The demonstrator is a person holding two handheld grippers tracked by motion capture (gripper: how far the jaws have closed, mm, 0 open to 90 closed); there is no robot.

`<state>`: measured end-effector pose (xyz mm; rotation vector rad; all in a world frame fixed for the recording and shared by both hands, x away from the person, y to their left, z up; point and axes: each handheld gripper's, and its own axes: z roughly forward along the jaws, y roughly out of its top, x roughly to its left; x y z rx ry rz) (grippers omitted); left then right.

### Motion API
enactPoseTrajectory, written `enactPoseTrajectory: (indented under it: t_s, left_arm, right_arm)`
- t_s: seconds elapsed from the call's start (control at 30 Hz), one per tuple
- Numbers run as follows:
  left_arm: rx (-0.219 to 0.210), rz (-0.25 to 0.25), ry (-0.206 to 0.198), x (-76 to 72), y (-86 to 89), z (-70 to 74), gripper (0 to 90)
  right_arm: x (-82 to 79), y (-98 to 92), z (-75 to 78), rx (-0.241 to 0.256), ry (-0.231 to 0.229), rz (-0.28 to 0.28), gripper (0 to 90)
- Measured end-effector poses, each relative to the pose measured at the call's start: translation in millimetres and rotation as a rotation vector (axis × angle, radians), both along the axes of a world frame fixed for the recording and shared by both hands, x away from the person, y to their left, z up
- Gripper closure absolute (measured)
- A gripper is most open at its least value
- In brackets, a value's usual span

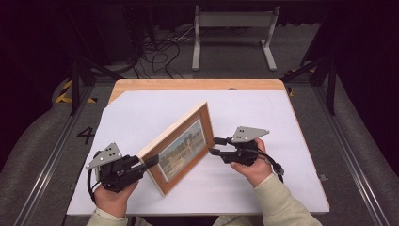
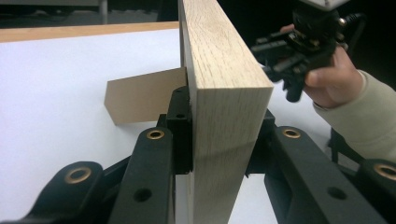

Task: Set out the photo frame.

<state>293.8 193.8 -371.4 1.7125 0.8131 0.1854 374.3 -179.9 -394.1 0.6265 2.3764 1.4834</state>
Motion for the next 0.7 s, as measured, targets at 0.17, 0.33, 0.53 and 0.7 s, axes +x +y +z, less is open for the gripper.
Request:
enactPoseTrajectory:
  t_s: [0.17,0.33,0.53,0.7]
  left_arm:
    - [-0.001,-0.013,0.006,0.7,-1.1,0.6,70.9]
    - [0.003,-0.024,0.004,2.5,-0.4,0.8,70.9]
    - [0.003,-0.022,0.003,2.6,-0.1,0.3,70.9]
    - [-0.002,-0.023,0.009,2.7,0.4,-0.3,70.8]
  right_arm:
    - [14.9,-8.5,10.3,0.032,-0.018,-0.036,51.4]
    - [37.1,-7.8,17.8,0.03,0.01,-0.03,46.5]
    - [59.1,0.8,22.9,0.022,0.038,0.011,43.4]
    - [69.3,8.4,22.4,0.011,0.054,0.05,39.7]
